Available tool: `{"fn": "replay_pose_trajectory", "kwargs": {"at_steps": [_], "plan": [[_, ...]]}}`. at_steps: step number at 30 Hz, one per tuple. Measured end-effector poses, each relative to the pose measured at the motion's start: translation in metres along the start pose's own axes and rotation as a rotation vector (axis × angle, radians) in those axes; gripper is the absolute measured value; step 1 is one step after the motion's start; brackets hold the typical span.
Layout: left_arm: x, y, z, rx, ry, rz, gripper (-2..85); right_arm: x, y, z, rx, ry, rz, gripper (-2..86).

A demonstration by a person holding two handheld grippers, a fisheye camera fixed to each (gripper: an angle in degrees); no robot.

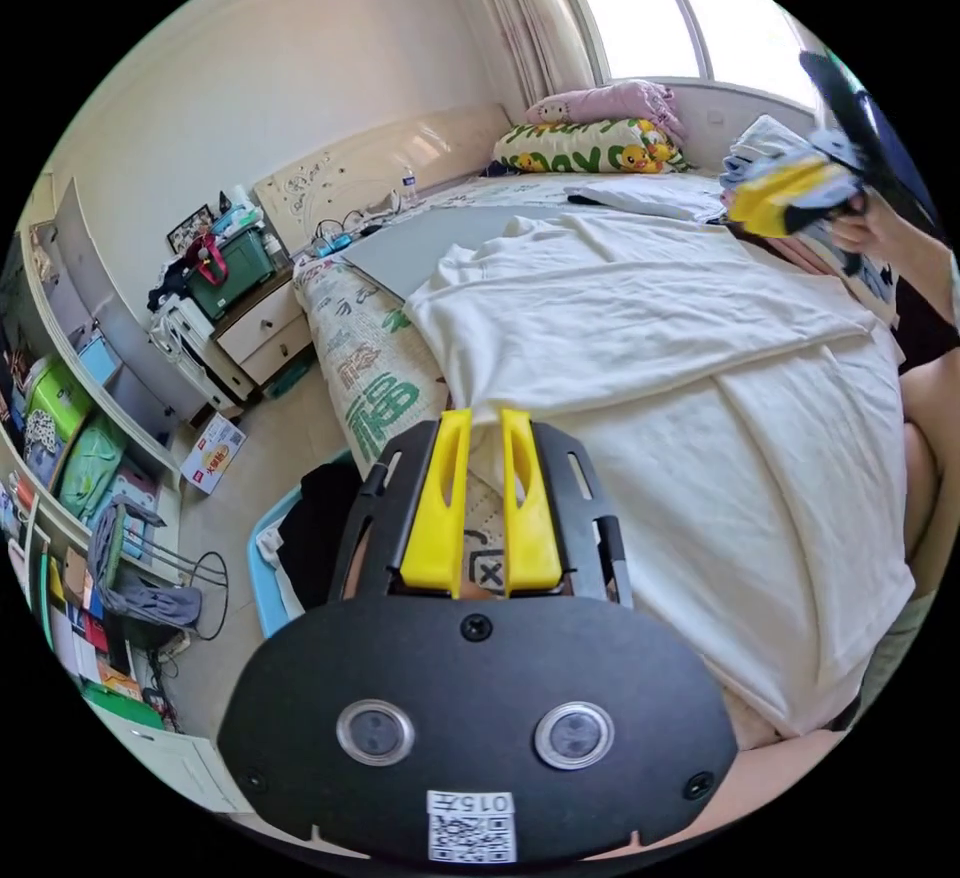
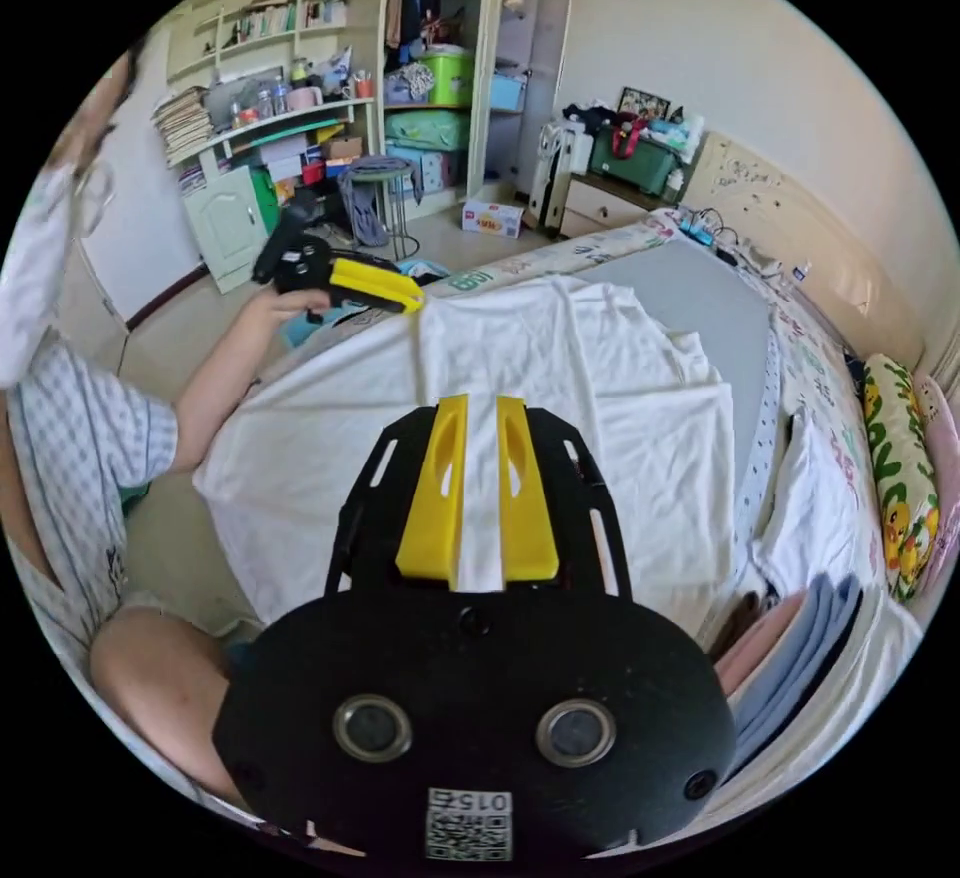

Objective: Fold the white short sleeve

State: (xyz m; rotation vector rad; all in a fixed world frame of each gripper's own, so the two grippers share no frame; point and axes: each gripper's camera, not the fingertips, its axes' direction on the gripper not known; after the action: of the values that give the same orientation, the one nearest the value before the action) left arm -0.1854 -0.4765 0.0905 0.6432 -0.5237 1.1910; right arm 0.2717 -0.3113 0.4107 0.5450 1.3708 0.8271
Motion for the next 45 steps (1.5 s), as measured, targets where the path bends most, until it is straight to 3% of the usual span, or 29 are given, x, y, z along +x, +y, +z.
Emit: {"fn": "replay_pose_trajectory", "kwargs": {"at_steps": [5, 9, 16, 20, 23, 25, 27, 30, 38, 41, 45], "plan": [[-0.005, -0.008, 0.018, -0.069, 0.052, -0.023, 3.7, -0.019, 0.096, -0.001, -0.201, 0.071, 0.186, 6.0], [-0.009, -0.014, 0.021, -0.089, 0.051, -0.023, 2.3, -0.031, 0.144, 0.021, -0.348, 0.041, 0.176, 4.3], [-0.022, -0.025, 0.022, -0.13, 0.069, -0.082, 1.2, -0.02, 0.206, -0.008, -0.228, 0.075, 0.27, 7.6], [-0.02, -0.047, -0.015, -0.162, 0.01, -0.24, 0.6, 0.017, 0.287, -0.027, -0.114, 0.12, 0.509, 8.6], [0.017, -0.058, -0.063, -0.062, -0.015, -0.253, 0.2, 0.031, 0.339, -0.01, -0.093, 0.063, 0.632, 8.7], [0.052, -0.066, -0.083, 0.018, 0.092, -0.188, 0.1, 0.031, 0.362, 0.0, -0.056, 0.039, 0.664, 8.1], [0.103, -0.08, -0.092, 0.084, 0.321, -0.076, 0.3, 0.027, 0.386, 0.005, -0.014, 0.057, 0.695, 6.9], [0.169, -0.104, -0.078, 0.082, 0.498, 0.026, 0.8, 0.027, 0.414, 0.01, 0.03, 0.017, 0.73, 6.4], [0.275, -0.159, -0.012, -0.16, 0.419, 0.253, 1.4, 0.026, 0.449, 0.039, -0.029, 0.007, 0.622, 0.9], [0.261, -0.166, -0.003, -0.169, 0.484, 0.229, 1.5, 0.036, 0.459, 0.042, -0.041, -0.042, 0.597, 1.0], [0.187, -0.168, -0.005, -0.15, 0.58, 0.125, 2.3, 0.065, 0.449, 0.026, 0.09, 0.003, 0.55, 3.7]]}}
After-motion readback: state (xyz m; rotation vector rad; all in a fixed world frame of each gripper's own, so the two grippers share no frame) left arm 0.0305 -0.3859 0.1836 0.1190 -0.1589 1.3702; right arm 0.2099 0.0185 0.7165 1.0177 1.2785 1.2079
